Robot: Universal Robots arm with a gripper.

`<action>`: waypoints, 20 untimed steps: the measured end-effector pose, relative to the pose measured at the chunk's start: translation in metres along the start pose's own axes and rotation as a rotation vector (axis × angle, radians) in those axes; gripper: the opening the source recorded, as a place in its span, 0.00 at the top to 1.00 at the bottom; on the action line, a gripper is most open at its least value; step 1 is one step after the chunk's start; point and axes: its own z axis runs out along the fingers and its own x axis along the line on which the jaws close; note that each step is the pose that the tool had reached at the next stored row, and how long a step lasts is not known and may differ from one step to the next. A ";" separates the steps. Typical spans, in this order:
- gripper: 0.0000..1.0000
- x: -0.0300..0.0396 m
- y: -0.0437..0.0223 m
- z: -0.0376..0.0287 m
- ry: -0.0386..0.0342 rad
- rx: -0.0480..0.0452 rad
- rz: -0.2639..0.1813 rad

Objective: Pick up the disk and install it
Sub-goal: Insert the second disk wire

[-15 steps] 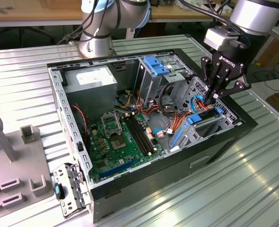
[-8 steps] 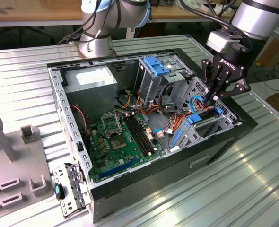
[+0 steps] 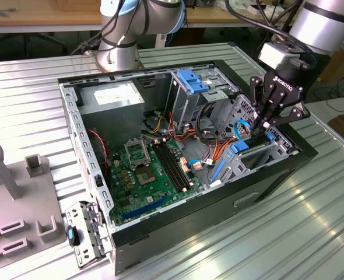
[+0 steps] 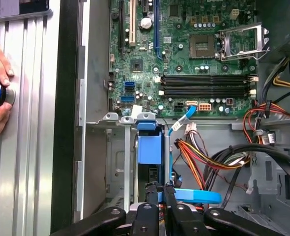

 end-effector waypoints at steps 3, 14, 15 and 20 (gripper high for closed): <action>0.84 0.0008 -0.0017 0.0014 -0.0092 -0.0006 -0.001; 0.84 0.0045 -0.0068 0.0053 -0.0143 -0.0252 -0.003; 0.84 0.0047 -0.0069 0.0057 -0.0148 -0.0262 -0.003; 0.84 0.0059 -0.0080 0.0079 -0.0166 -0.0342 -0.004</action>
